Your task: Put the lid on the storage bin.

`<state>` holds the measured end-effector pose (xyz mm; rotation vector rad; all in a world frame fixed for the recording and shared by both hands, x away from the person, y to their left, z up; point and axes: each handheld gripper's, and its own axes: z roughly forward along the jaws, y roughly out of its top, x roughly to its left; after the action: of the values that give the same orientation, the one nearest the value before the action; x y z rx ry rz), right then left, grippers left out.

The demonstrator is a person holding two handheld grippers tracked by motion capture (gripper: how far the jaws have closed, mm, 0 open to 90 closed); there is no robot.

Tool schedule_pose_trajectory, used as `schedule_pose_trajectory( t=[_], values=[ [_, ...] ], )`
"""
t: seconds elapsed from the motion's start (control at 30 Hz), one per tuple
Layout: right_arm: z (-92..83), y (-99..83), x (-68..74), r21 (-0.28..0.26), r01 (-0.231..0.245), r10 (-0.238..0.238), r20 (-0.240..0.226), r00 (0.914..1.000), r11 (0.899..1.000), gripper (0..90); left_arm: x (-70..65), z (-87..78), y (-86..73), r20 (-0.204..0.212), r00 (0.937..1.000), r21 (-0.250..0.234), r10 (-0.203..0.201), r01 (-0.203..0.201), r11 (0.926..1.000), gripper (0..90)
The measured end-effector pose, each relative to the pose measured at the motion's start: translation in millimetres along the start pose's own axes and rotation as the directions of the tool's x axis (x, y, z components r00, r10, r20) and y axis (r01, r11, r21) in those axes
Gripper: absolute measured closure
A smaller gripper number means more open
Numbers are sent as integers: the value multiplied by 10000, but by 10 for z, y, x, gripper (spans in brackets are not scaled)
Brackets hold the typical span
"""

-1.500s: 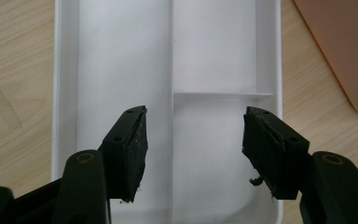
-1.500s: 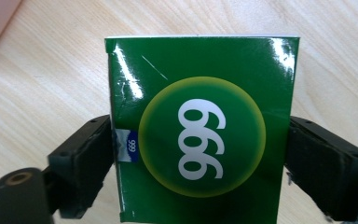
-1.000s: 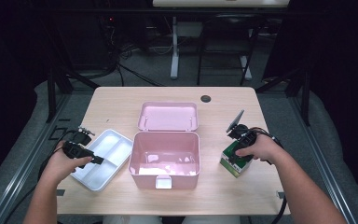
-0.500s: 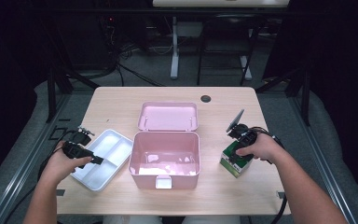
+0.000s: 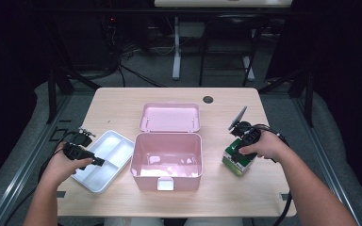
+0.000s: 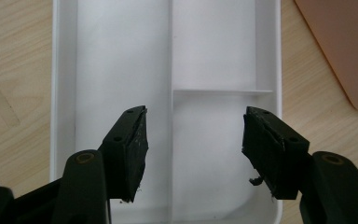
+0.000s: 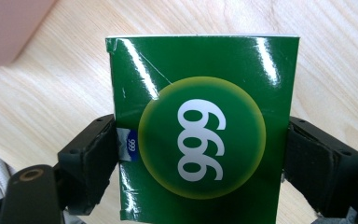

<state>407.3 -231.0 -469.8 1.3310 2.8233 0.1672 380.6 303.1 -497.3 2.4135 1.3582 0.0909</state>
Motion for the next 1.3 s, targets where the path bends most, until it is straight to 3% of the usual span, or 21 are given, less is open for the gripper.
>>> schedule_pose_trajectory(
  t=[0.2, 0.3, 0.43, 0.47, 0.5, 0.53, 0.57, 0.6, 0.63, 0.7, 0.77, 0.9, 1.07, 1.3],
  values=[
    [-103, 43, 55, -2, 300, -300, -22, 9995, 9995, 162, 2, 4, 3, 23, 10000, 27, 70, -70, 10000, 400],
    [-170, 71, 102, -27, 783, -784, -87, 9969, 9969, 163, 5, 9, 2, 39, 10000, 28, 48, -48, 10000, 400],
    [-247, 104, 173, -28, 1675, -1675, -101, 9858, 9859, 163, 7, 8, 1, 40, 10000, 21, 47, -47, 10000, 400],
    [-266, 112, 198, -26, 2144, -2144, 14, 9767, 9767, 162, 8, 7, 3, 29, 10000, 16, 58, -58, 10000, 400],
    [-292, 121, 234, -42, 2733, -2732, 151, 9618, 9619, 162, 7, 9, 3, 40, 10000, 1, 46, -46, 10000, 400],
    [-315, 130, 260, -85, 3046, -3044, 136, 9524, 9525, 162, 7, 10, 4, 40, 10000, 5, 47, -47, 10000, 400],
    [-315, 130, 260, -85, 3046, -3044, 136, 9524, 9525, 162, 7, 10, 4, 40, 10000, 5, 47, -47, 10000, 400],
    [-335, 137, 276, -112, 3241, -3240, 109, 9460, 9459, 162, 4, 14, 4, 37, 10000, -40, 25, -24, 10000, 400],
    [-399, 167, 333, -228, 3901, -3898, 163, 9208, 9205, 162, 9, 12, 5, 43, 10000, -3, 55, -55, 10000, 400],
    [-436, 186, 367, -209, 4254, -4250, 220, 9049, 9047, 162, 7, 13, 3, 35, 10000, -17, 13, -13, 10000, 400],
    [-484, 213, 409, -102, 4676, -4672, 279, 8837, 8839, 162, 11, 14, 3, 37, 10000, -10, 42, -42, 10000, 400],
    [-563, 251, 469, 99, 5202, -5203, 227, 8537, 8540, 162, 15, 19, 5, 38, 10000, -22, 43, -43, 10000, 400],
    [-676, 281, 517, 73, 5489, -5489, 262, 8355, 8359, 163, 14, 29, 6, 52, 10000, -15, 26, -26, 10000, 400],
    [-819, 303, 543, -131, 5683, -5678, 285, 8226, 8227, 163, 13, 20, 7, 70, 10000, -13, 56, -56, 10000, 400]
  ],
)
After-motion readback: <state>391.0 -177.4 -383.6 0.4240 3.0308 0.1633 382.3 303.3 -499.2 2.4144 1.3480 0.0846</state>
